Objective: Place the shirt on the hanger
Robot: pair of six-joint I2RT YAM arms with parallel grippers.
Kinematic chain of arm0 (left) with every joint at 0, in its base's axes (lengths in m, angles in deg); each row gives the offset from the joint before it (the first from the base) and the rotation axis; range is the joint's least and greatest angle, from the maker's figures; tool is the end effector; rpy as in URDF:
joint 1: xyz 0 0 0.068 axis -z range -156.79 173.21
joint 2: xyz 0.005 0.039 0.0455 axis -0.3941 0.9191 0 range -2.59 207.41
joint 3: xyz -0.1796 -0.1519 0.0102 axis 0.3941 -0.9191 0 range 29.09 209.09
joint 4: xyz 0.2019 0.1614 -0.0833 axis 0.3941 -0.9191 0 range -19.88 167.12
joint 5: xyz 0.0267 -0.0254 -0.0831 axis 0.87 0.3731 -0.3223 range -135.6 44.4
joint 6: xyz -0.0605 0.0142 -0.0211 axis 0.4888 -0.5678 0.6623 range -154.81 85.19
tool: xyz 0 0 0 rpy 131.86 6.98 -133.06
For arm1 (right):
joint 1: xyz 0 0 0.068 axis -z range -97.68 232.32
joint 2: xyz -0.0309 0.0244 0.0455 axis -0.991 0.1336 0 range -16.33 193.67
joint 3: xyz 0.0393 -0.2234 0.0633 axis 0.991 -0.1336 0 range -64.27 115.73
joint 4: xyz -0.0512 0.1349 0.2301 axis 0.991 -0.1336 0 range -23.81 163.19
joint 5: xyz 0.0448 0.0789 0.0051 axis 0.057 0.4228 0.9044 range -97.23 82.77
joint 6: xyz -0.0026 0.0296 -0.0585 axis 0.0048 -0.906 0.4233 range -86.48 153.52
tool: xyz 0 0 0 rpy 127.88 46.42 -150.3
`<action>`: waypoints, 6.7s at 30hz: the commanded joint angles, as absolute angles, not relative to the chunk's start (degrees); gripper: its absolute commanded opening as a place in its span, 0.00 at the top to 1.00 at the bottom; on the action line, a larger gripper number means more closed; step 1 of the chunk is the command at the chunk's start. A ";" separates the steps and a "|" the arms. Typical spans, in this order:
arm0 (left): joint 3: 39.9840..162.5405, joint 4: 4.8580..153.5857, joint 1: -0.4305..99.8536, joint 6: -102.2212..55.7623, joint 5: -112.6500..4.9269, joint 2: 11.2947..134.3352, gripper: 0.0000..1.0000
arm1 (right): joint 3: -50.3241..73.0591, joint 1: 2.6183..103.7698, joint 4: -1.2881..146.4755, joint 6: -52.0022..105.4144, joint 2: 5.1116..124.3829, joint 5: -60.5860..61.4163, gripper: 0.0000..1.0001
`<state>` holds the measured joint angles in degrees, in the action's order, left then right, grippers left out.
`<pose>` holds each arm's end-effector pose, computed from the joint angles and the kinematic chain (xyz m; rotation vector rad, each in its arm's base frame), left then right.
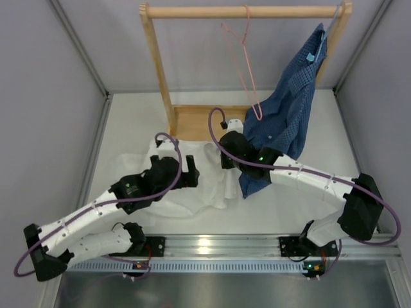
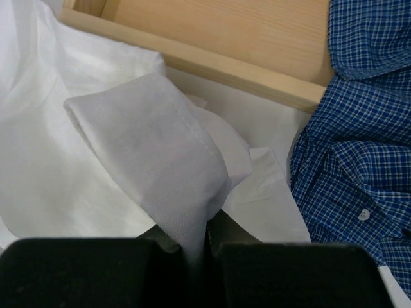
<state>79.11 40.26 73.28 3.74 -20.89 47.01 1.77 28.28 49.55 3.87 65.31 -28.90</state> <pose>0.1620 -0.1599 0.2750 -0.0208 2.1709 -0.4226 0.2175 0.2674 0.2482 -0.2716 2.2097 0.3854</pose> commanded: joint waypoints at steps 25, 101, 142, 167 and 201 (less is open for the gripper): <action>75.50 78.24 81.05 11.42 -1.30 71.50 0.83 | -2.39 26.16 57.45 1.44 58.37 -20.14 1.00; 84.73 46.62 77.88 6.50 -22.66 56.91 1.00 | 52.45 50.50 30.38 28.07 68.66 -13.12 1.00; 102.65 51.18 52.13 -2.21 -42.71 84.86 1.00 | -6.24 50.50 17.12 19.20 6.61 19.14 1.00; 99.93 55.67 52.13 1.32 -45.25 85.30 1.00 | -14.79 50.42 30.13 15.24 15.12 0.34 1.00; 107.05 32.47 71.63 -13.72 -52.11 64.47 1.00 | -21.21 39.90 79.61 15.84 37.53 31.47 1.00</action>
